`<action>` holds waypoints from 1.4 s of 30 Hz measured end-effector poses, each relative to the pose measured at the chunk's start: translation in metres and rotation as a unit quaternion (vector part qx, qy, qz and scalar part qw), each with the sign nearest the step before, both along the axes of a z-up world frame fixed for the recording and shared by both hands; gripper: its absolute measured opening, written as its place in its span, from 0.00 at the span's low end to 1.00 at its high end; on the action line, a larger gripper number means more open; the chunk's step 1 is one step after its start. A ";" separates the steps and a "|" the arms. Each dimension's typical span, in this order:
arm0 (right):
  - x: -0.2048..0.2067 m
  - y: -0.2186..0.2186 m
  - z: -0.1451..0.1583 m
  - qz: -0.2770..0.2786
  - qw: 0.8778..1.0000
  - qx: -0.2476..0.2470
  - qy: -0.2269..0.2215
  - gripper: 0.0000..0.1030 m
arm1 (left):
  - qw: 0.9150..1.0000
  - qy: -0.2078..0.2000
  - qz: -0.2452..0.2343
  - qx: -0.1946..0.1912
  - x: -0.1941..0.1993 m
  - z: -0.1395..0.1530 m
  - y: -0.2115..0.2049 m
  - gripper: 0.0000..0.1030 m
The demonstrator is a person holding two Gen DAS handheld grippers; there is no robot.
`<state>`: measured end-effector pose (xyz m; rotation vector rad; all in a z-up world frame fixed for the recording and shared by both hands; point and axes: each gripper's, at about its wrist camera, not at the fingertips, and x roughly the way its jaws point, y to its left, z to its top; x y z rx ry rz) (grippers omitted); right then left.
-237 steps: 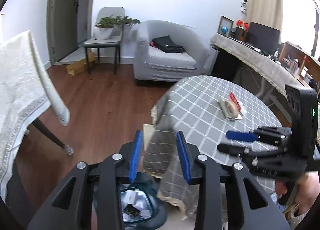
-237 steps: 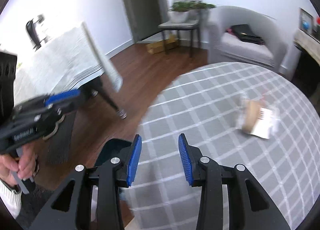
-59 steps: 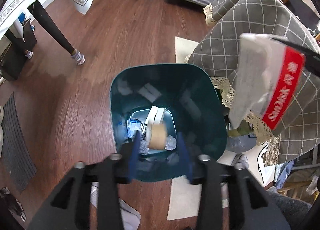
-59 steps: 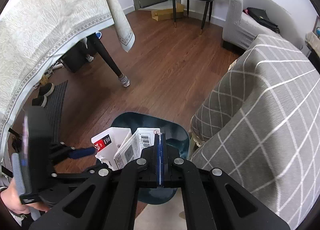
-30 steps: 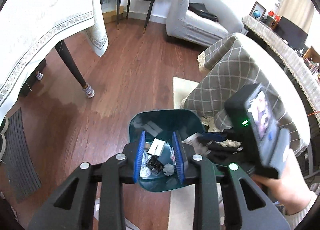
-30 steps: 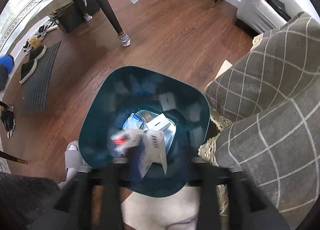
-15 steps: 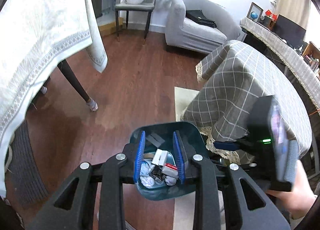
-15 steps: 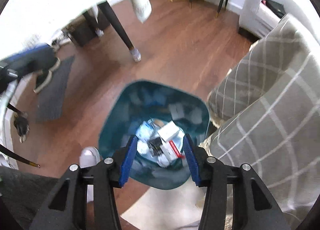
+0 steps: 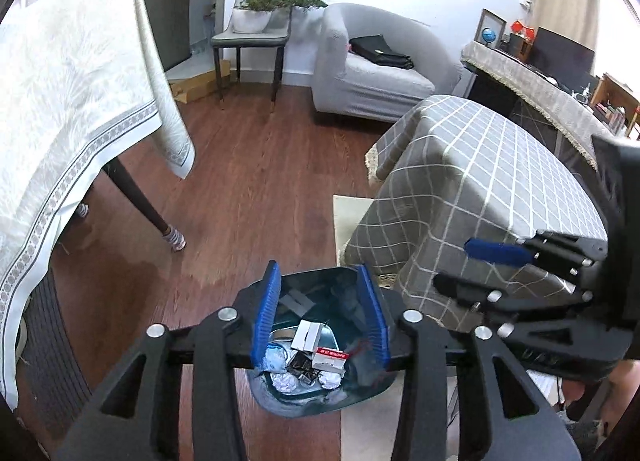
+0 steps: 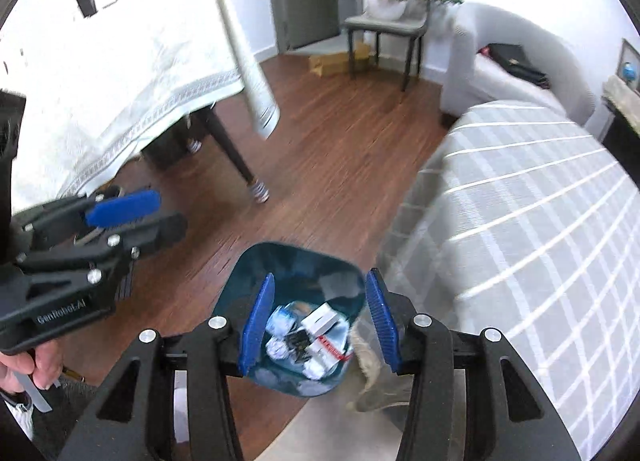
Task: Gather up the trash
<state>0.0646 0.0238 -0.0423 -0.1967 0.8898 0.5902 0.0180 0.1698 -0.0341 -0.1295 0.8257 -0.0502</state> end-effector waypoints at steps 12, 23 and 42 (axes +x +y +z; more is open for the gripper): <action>0.000 -0.084 0.028 -0.080 0.995 0.026 -0.052 0.66 | 0.998 -0.059 -0.018 0.030 -0.005 0.014 -0.052 0.77; -0.011 -0.136 0.035 -0.109 0.991 0.014 -0.083 0.88 | 0.997 -0.067 -0.002 0.041 -0.004 0.014 -0.076 0.85; -0.020 -0.174 0.036 -0.121 0.988 0.027 -0.096 0.96 | 0.995 -0.085 0.015 0.056 -0.010 0.013 -0.085 0.92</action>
